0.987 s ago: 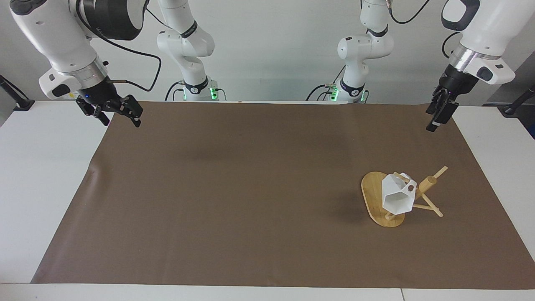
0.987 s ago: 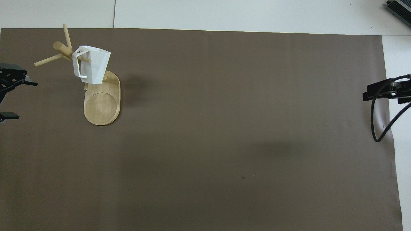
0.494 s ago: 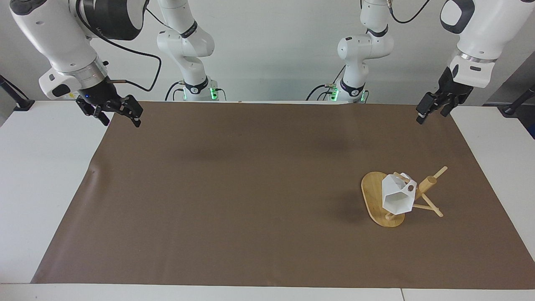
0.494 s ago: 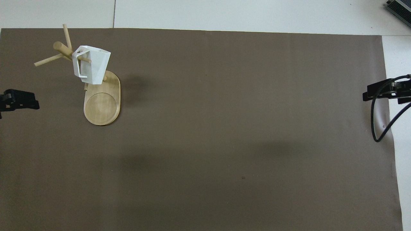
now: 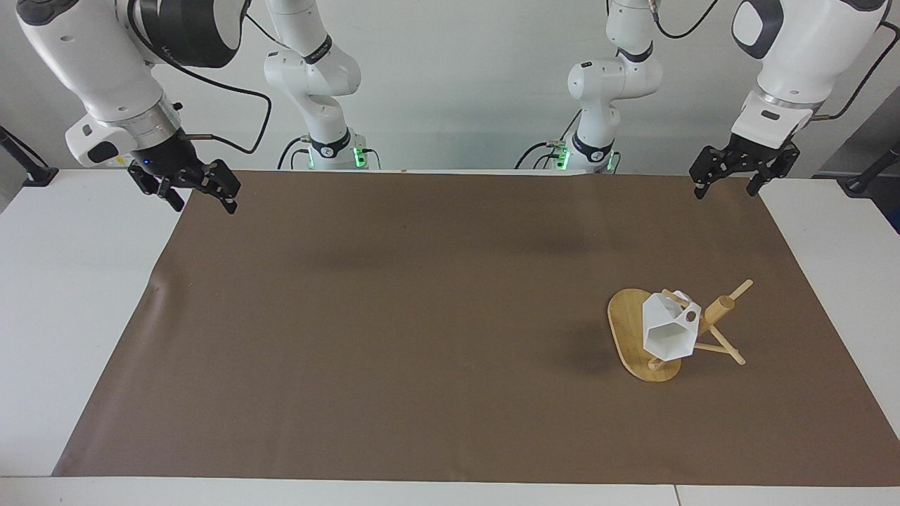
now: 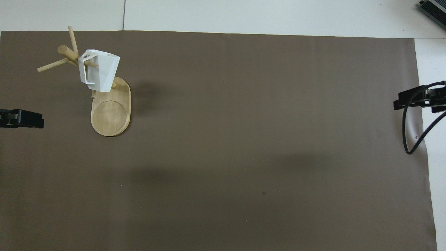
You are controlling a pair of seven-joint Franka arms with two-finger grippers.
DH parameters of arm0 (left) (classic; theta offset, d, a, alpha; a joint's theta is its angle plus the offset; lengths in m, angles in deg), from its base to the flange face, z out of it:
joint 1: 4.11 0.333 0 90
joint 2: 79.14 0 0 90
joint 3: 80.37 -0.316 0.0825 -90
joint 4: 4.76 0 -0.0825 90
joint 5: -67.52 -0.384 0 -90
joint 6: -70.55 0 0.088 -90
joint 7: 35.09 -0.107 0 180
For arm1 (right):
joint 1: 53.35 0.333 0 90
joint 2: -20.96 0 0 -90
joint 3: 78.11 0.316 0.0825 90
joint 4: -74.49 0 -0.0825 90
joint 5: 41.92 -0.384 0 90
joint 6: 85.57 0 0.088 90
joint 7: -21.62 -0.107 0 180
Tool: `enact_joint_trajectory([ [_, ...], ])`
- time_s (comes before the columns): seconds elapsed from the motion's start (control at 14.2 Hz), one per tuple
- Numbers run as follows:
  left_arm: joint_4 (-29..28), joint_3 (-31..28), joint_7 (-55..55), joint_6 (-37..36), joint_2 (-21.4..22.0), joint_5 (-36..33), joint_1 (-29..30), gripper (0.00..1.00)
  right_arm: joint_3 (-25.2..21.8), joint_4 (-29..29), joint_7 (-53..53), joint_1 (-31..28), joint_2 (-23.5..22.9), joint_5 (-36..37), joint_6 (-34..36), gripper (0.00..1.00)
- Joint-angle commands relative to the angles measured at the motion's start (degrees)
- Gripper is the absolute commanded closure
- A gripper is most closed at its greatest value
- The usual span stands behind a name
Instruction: Hang cup on rack
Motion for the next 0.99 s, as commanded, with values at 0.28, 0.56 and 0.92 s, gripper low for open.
enact_joint_trajectory([
  [0.28, 2.04, -1.03, 3.17, -0.89, -0.61, 3.42, 0.38, 0.0, 0.23, -1.84, -0.99, -0.15, 1.46, 0.36, -0.64, 0.0],
  [0.56, 11.95, -0.51, 3.26, -9.59, -4.38, 3.77, -0.5, 0.0, 0.23, -1.84, -0.99, -0.15, 1.46, 0.36, -0.56, 0.0],
  [0.92, 7.06, -0.42, 3.43, -4.24, -2.82, 3.77, -0.76, 0.0, 0.23, -1.84, -0.9, -0.15, 1.46, 0.36, -0.64, 0.0],
])
